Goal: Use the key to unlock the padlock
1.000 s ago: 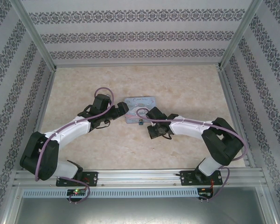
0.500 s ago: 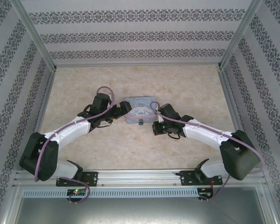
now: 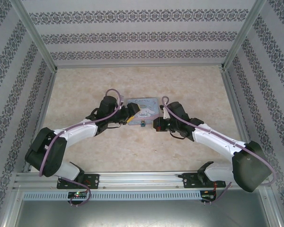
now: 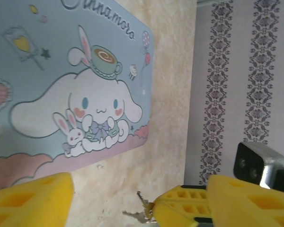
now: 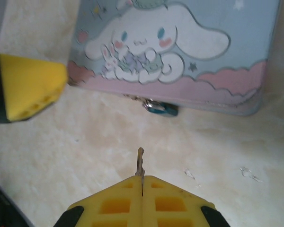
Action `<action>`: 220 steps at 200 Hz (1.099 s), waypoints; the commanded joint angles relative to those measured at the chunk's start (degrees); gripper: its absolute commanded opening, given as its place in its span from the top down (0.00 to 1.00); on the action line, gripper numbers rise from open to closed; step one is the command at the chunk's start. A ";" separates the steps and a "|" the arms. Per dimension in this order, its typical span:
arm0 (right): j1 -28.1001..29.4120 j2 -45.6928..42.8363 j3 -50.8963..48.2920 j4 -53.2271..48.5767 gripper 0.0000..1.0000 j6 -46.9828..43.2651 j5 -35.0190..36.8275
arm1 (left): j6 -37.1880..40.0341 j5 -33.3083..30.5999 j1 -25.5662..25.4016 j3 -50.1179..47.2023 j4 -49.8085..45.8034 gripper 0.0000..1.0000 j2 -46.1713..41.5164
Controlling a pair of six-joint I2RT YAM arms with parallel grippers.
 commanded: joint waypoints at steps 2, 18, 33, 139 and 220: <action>-0.91 -1.51 2.90 3.78 1.00 3.23 -2.24 | -3.58 2.29 -1.14 2.02 7.75 0.38 1.55; -1.45 -1.54 3.45 5.65 1.00 4.81 -3.09 | -4.77 2.58 -1.45 2.64 9.81 0.45 2.77; -2.07 -1.35 3.62 8.01 1.00 6.64 -4.08 | -5.86 2.67 -1.79 3.10 11.67 0.52 3.81; -3.52 1.56 3.47 17.60 1.00 13.66 -7.46 | -10.48 2.22 -3.14 4.74 20.15 0.69 7.95; -4.15 2.17 2.23 19.24 1.00 14.38 -7.82 | -10.95 1.36 -3.50 4.70 20.52 0.79 8.74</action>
